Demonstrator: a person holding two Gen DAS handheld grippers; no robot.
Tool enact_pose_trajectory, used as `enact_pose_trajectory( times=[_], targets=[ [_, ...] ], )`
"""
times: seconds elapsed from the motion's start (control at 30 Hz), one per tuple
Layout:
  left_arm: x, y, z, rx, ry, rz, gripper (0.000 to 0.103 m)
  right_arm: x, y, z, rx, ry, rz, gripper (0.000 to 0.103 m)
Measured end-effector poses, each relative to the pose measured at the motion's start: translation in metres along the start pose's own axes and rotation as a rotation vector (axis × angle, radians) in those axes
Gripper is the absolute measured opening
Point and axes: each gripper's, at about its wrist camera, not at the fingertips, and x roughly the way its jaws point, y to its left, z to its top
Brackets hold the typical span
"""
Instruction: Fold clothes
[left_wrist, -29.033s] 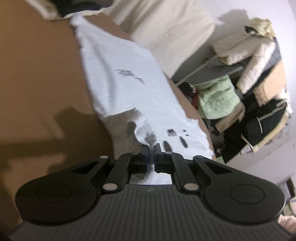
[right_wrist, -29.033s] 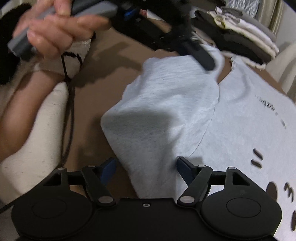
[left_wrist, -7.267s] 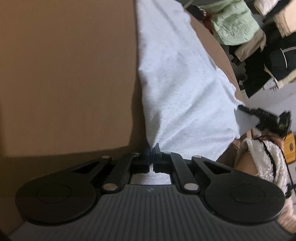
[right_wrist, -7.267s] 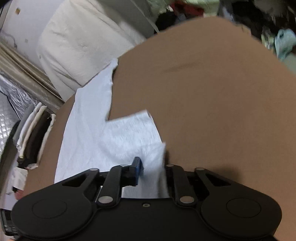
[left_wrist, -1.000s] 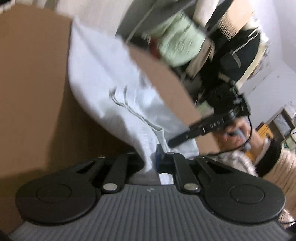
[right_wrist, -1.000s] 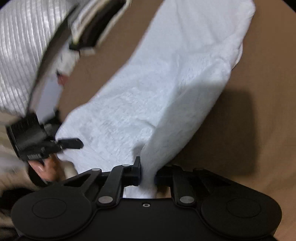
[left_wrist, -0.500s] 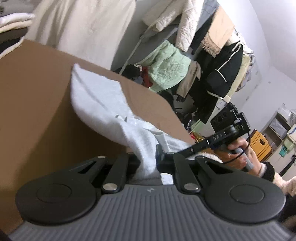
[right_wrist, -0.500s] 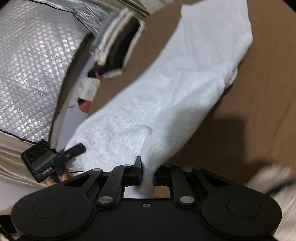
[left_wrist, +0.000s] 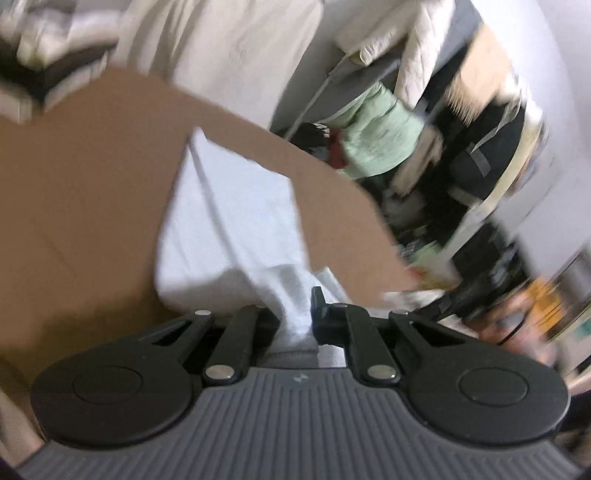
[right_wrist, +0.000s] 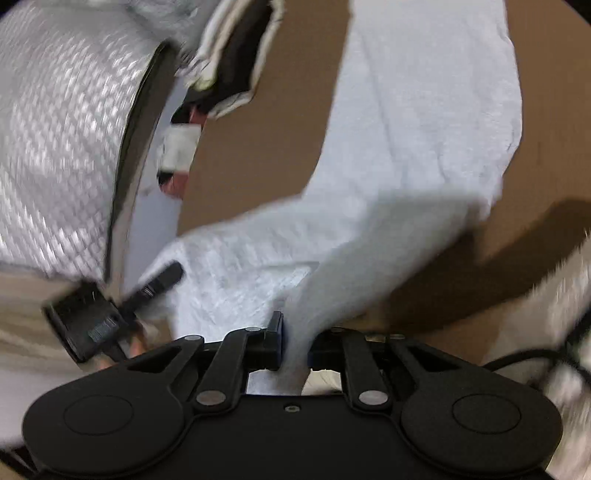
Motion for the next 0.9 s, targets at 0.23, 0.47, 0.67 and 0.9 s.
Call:
enact_pose_trajectory(
  times=[0.23,0.47,0.67,0.9],
  targets=[
    [0.087,0.042,0.063,0.035,0.020,0.056,0.008,0.007,-0.047,0.093,0.340,-0.116,0.150,0.017],
    [0.173,0.109,0.083,-0.082,0.093,-0.021,0.009,0.033,-0.108,0.171,0.586,-0.245,0.111,0.017],
    [0.216,0.144,0.077,-0.148,0.100,-0.042,0.009,0.040,-0.163,0.158,0.701,-0.289,0.156,0.016],
    [0.240,0.169,0.089,-0.351,0.115,-0.117,0.009,0.037,-0.145,0.173,0.671,-0.352,0.158,0.016]
  ],
)
